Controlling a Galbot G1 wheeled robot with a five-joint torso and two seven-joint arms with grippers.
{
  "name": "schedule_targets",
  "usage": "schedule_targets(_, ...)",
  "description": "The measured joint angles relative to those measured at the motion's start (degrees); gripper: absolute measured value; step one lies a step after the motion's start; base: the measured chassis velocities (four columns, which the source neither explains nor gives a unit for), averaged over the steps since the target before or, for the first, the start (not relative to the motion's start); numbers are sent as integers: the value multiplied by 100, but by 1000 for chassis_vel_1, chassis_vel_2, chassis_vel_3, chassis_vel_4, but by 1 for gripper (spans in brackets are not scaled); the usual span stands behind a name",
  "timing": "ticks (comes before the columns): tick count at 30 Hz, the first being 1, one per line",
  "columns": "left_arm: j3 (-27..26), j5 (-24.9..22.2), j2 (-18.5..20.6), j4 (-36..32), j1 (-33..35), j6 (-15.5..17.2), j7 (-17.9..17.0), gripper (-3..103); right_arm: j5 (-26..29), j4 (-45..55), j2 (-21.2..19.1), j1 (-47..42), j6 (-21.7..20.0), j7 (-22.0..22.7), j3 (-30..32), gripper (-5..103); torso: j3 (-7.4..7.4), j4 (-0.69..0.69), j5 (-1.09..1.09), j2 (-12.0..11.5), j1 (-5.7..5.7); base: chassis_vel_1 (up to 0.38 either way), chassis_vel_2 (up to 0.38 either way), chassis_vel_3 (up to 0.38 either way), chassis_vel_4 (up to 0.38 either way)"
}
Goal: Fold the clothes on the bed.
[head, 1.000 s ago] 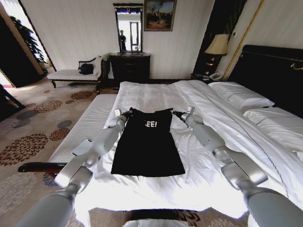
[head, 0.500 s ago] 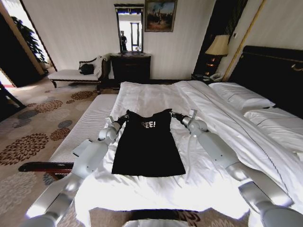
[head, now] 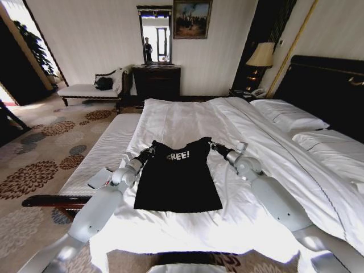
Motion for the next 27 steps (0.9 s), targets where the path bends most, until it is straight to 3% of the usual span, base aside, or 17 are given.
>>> schedule_targets(12, -185, 422, 125, -858, 1054, -181, 2, 3, -224, 872, -55, -1143, 89, -29, 499, 1, 0, 2, 0, 0, 0, 0, 0, 0, 0)
schedule_targets(27, -979, 896, 290, -1425, 2335, -522, 0, 3, -840, 1572, 255, -2369, 124, 75, 899, 1, 1, 0, 1, -1, 1, 0, 0, 0, 0)
